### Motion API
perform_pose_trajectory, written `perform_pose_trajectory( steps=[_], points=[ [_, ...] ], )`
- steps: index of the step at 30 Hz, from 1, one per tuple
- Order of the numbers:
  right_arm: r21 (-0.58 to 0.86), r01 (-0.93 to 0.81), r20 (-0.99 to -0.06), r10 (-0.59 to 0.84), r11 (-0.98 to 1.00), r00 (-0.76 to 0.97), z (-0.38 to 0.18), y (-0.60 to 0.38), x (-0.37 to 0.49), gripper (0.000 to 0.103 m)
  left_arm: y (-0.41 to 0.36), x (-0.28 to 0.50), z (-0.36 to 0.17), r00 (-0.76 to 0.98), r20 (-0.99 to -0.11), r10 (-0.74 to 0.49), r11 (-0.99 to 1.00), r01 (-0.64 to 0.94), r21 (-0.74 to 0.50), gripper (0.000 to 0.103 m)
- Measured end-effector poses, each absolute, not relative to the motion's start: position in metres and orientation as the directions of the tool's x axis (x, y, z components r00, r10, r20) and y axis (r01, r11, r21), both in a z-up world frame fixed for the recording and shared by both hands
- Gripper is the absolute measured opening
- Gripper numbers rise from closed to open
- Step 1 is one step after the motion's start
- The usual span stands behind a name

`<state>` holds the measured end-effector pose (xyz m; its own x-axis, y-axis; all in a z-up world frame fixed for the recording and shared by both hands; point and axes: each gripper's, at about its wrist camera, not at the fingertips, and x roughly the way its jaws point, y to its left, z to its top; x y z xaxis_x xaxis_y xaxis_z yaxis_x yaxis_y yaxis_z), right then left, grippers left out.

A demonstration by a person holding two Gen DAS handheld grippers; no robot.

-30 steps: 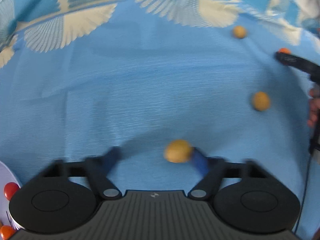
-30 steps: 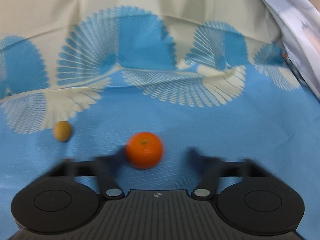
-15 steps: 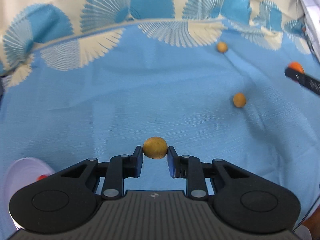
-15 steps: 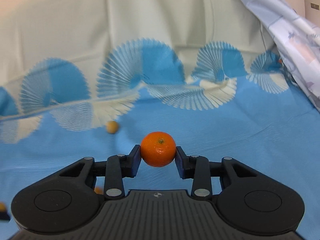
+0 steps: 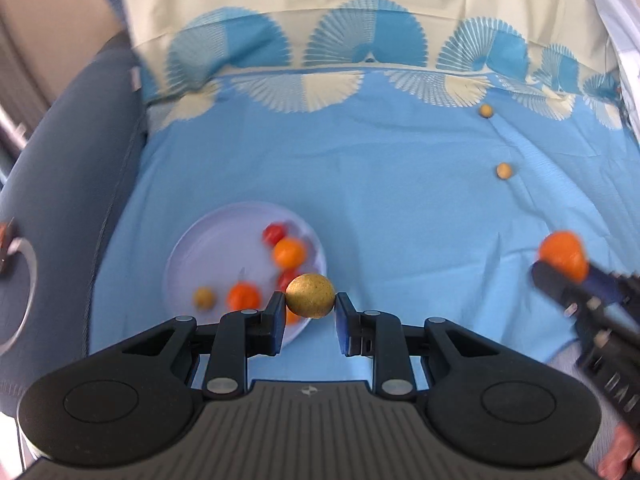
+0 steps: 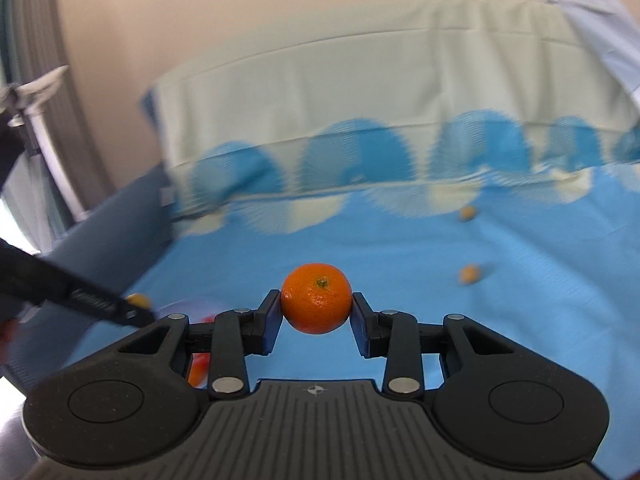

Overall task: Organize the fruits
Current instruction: 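Carry both fruits over the plate and lower them onto it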

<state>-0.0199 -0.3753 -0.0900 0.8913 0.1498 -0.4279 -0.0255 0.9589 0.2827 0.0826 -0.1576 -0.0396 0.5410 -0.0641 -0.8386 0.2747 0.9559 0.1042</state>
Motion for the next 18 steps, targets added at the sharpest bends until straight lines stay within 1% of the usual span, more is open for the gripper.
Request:
perform_pose_trajectory(
  steps=[6, 9, 13, 18],
  points=[
    [0.23, -0.16, -0.461, 0.252, 0.96, 0.851, -0.077, -0.3, -0.06, 0.038, -0.098, 0.032, -0.031, 0.562, -0.825, -0.066, 0.974, 0.217, 0.07, 0.029],
    [0.206, -0.217, -0.451, 0.289, 0.954, 0.844, -0.068, -0.274, -0.08, 0.038, -0.074, 0.011, -0.028, 0.574, -0.816, -0.071, 0.981, 0.19, 0.049, 0.029],
    [0.174, -0.263, -0.453, 0.314, 0.949, 0.834, -0.06, -0.247, -0.099, 0.038, -0.051, -0.009, -0.026, 0.587, -0.806, -0.077, 0.985, 0.171, 0.031, 0.029],
    [0.148, -0.271, -0.469, 0.309, 0.951, 0.828, -0.057, -0.228, -0.11, 0.038, -0.03, -0.022, -0.027, 0.591, -0.802, -0.083, 0.988, 0.152, 0.01, 0.029]
  ],
)
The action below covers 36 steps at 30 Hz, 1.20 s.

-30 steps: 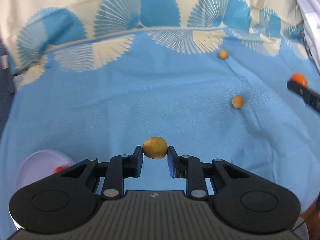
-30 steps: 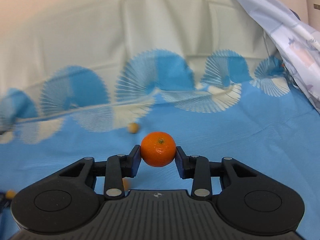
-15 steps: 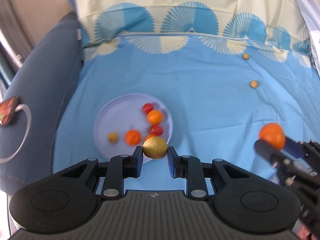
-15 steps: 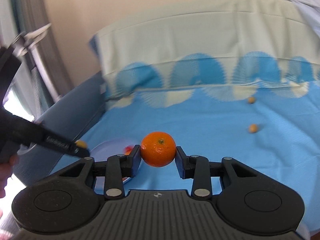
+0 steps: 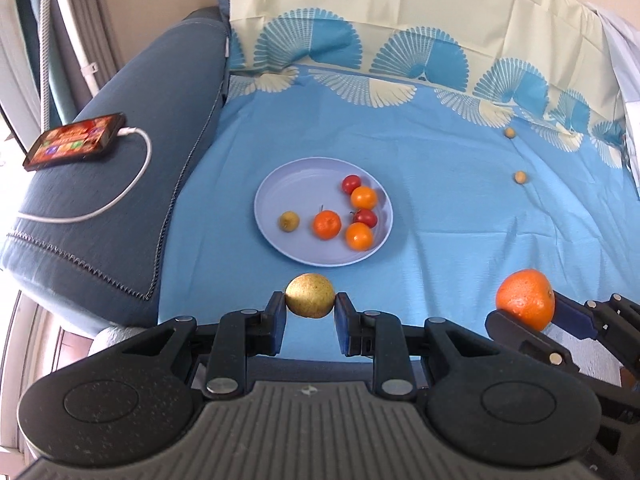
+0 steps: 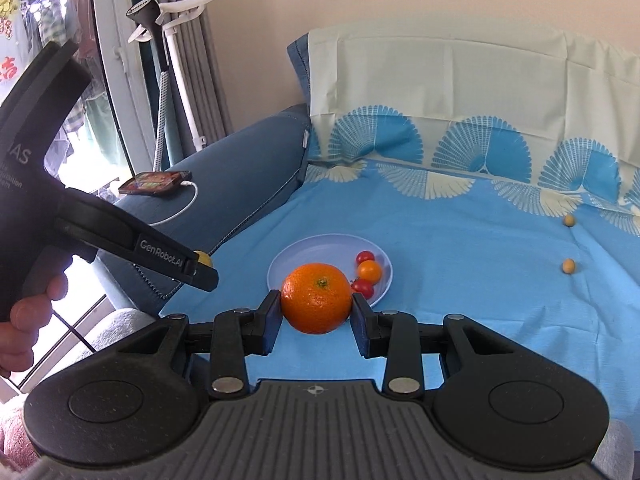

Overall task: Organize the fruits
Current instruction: 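Carry both fruits over the plate and lower them onto it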

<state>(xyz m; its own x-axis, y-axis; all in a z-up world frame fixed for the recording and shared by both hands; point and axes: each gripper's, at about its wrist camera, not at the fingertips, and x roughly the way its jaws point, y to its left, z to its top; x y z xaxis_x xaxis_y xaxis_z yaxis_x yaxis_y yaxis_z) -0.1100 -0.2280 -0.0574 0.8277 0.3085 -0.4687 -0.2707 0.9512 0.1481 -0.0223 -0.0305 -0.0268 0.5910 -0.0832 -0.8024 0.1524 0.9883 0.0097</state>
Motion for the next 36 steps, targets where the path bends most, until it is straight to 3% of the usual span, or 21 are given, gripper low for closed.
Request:
perform_pose_trajectory(
  steps=[20, 36],
  points=[
    [0.088, -0.27, -0.519, 0.275, 0.959, 0.809, -0.062, -0.205, -0.099, 0.038, -0.01, -0.019, -0.027, 0.607, -0.787, -0.109, 0.991, 0.131, -0.036, 0.029],
    [0.111, -0.208, -0.544, 0.234, 0.972, 0.806, -0.073, -0.221, -0.052, 0.038, -0.018, 0.041, -0.03, 0.6, -0.795, -0.087, 0.994, 0.111, -0.025, 0.029]
  ],
)
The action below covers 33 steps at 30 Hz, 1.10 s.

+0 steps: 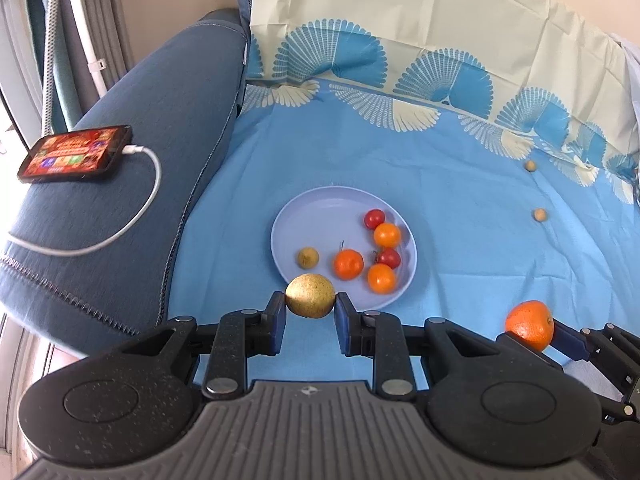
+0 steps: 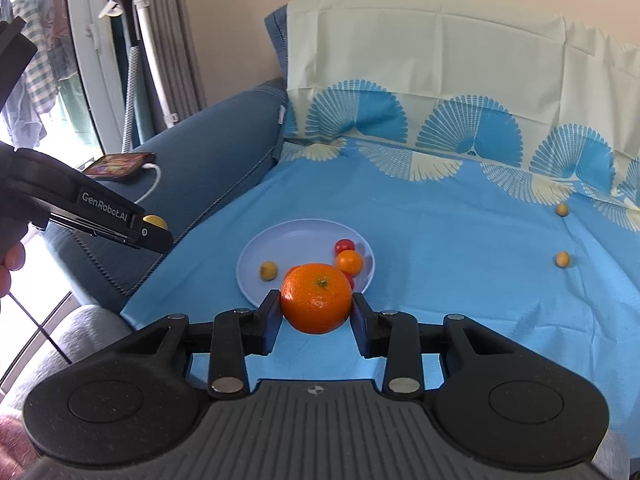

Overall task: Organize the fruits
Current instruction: 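Carry both fruits over the plate and lower them onto it, then open both tools to release the fruits onto the plate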

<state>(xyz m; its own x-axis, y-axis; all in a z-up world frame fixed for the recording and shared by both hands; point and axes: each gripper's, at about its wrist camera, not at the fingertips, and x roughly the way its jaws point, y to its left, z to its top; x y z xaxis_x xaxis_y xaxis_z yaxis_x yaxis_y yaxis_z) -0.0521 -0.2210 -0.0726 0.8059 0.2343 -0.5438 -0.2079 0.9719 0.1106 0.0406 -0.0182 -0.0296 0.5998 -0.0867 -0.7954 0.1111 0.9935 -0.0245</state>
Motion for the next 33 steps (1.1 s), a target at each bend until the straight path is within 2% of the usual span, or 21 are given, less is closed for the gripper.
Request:
perform_pose_trajectory(
  steps=[9, 16, 28, 29, 30, 31, 32, 33],
  points=[
    [0.1, -0.215, -0.575, 0.233, 0.971, 0.784, -0.093, -0.221, 0.01, 0.038, -0.034, 0.11, -0.061, 0.545, -0.834, -0.085, 0.992, 0.123, -0.021, 0.029],
    [0.11, -0.215, -0.634, 0.235, 0.97, 0.737, -0.124, -0.211, 0.064, 0.038, -0.042, 0.16, -0.098, 0.493, -0.868, -0.064, 0.991, 0.131, 0.001, 0.029],
    [0.093, -0.251, -0.687, 0.245, 0.963, 0.684, -0.165, -0.188, 0.137, 0.038, -0.051, 0.221, -0.156, 0.419, -0.908, -0.004, 0.989, 0.133, 0.058, 0.03],
    [0.094, -0.258, -0.692, 0.249, 0.962, 0.677, -0.167, -0.187, 0.14, 0.039, -0.052, 0.222, -0.158, 0.417, -0.909, -0.005, 0.989, 0.136, 0.057, 0.042],
    [0.098, -0.268, -0.701, 0.258, 0.958, 0.665, -0.17, -0.186, 0.144, 0.039, -0.051, 0.225, -0.158, 0.417, -0.909, -0.008, 0.99, 0.133, 0.052, 0.063],
    [0.105, -0.277, -0.708, 0.267, 0.955, 0.653, -0.171, -0.185, 0.147, 0.039, -0.049, 0.226, -0.157, 0.422, -0.907, -0.013, 0.991, 0.126, 0.045, 0.076],
    [0.112, -0.28, -0.709, 0.275, 0.953, 0.65, -0.171, -0.186, 0.15, 0.041, -0.047, 0.226, -0.155, 0.43, -0.903, -0.014, 0.993, 0.115, 0.039, 0.097],
    [0.115, -0.284, -0.708, 0.279, 0.952, 0.649, -0.17, -0.185, 0.151, 0.052, -0.045, 0.225, -0.151, 0.438, -0.899, -0.016, 0.993, 0.11, 0.036, 0.102]
  ],
)
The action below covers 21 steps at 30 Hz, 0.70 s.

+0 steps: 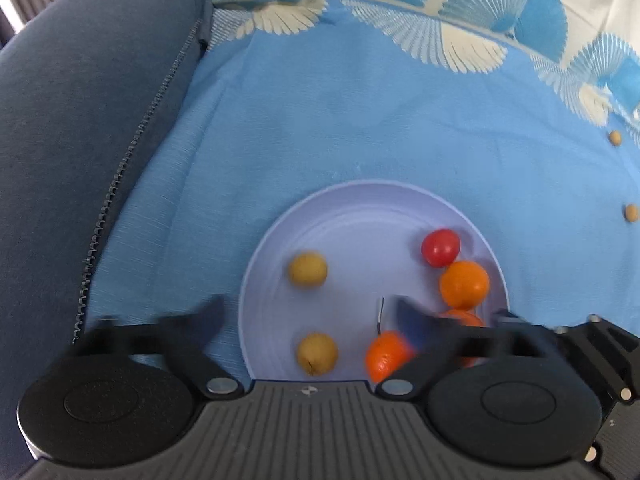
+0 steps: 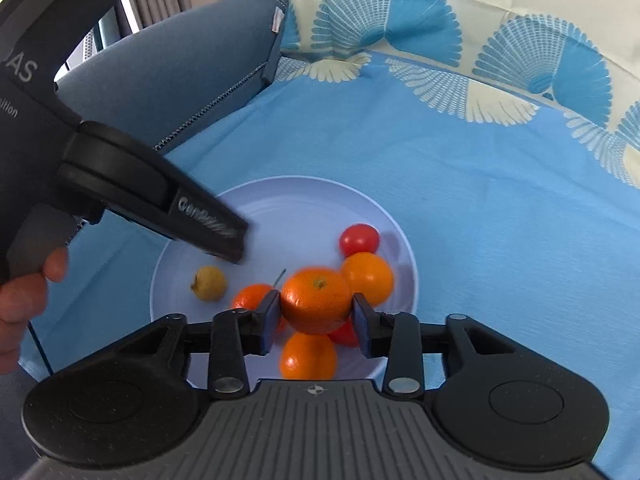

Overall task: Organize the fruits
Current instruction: 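Open both tools to release the fruits onto the plate, then withdraw both open tools from the plate and lift them back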

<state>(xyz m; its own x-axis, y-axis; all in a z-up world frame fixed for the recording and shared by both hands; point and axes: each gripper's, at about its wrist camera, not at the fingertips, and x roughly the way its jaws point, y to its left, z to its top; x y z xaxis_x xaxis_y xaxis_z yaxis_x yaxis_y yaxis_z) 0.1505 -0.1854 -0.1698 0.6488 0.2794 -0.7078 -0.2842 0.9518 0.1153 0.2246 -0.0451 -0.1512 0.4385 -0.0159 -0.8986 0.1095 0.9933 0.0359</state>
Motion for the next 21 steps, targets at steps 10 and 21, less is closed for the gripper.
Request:
perform_pose_trajectory(
  steps=[10, 21],
  points=[
    [0.096, -0.23, -0.718, 0.227, 0.968, 0.658, -0.136, -0.199, 0.084, 0.095, -0.006, 0.142, -0.126, 0.387, -0.921, 0.04, 0.998, 0.03, 0.055, 0.102],
    [0.067, -0.139, -0.599, 0.151, 0.988, 0.786, -0.084, -0.204, -0.017, 0.102, -0.002, 0.048, -0.089, 0.479, -0.876, 0.047, 0.999, -0.003, 0.052, 0.102]
  ],
)
